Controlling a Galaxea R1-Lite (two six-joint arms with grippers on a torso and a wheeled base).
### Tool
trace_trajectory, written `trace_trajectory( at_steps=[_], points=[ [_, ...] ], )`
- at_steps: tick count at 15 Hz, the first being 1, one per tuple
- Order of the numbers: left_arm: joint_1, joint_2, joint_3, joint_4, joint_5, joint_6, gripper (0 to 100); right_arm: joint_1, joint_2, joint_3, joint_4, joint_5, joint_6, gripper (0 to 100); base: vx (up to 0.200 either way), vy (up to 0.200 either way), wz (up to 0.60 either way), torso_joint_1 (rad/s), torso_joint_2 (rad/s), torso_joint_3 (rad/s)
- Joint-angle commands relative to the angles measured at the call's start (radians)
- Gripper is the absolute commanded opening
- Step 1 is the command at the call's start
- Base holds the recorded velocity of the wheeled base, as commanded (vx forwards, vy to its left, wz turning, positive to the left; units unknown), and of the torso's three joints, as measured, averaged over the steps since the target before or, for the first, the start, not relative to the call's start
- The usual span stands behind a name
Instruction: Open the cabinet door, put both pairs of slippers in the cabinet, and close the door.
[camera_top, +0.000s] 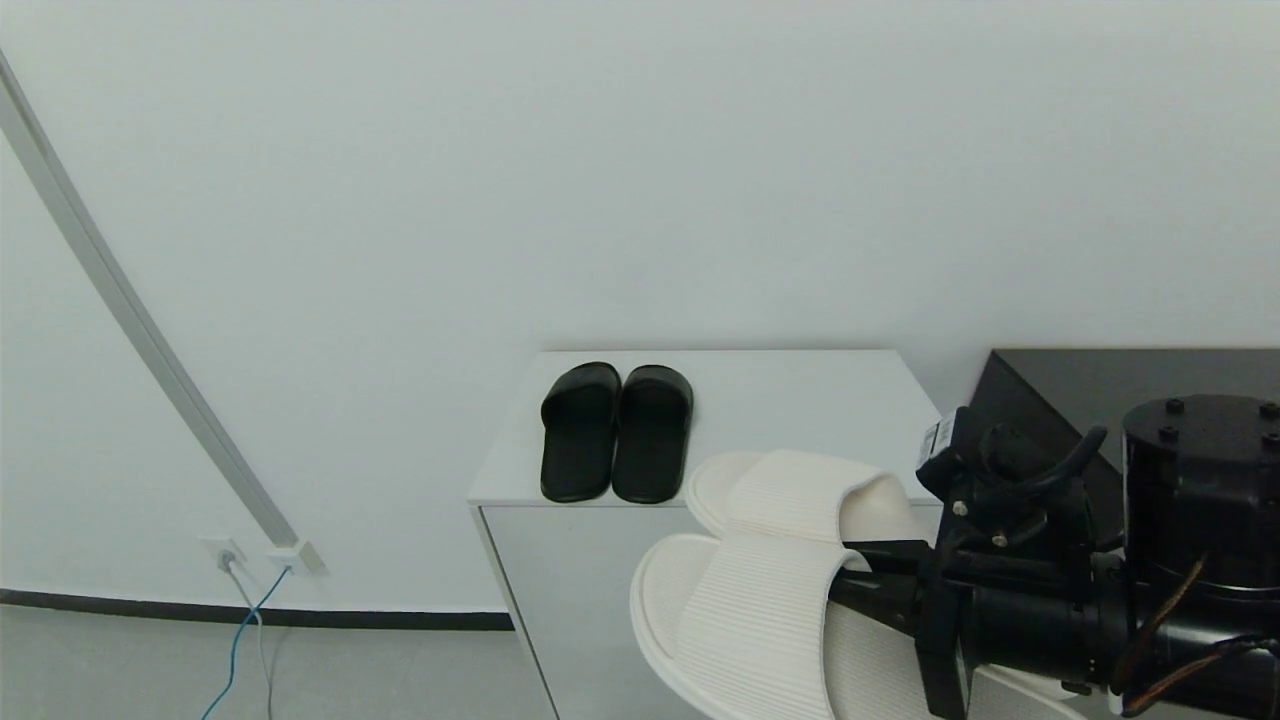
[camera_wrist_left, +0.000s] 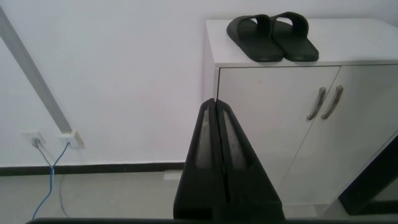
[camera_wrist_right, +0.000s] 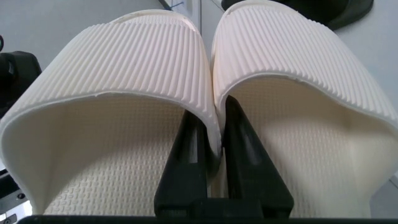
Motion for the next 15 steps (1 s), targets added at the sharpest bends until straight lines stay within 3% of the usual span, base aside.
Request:
trace_trajectory(
  at_steps=[1,2,3,15],
  points=[
    [0.000,0.001,0.000,0.000,-0.001,0.001,0,0.001,0.007,0.001,0.000,0.001,0.000,0,0.000,0.000,0.00,-0.100,0.19,0.124],
    [0.000,0.001,0.000,0.000,-0.001,0.003,0,0.001,0.008,0.001,0.000,0.001,0.000,0,0.000,0.000,0.00,-0.134,0.32,0.183],
    [0.000,0.001,0.000,0.000,-0.001,0.003,100,0.001,0.008,0.001,0.001,0.001,-0.002,0,0.000,0.000,0.00,-0.134,0.33,0.173],
    [0.000,0.001,0.000,0.000,0.001,0.000,100,0.004,0.013,0.009,0.003,0.001,-0.005,0,0.000,0.000,0.00,-0.181,0.42,0.235]
  ],
)
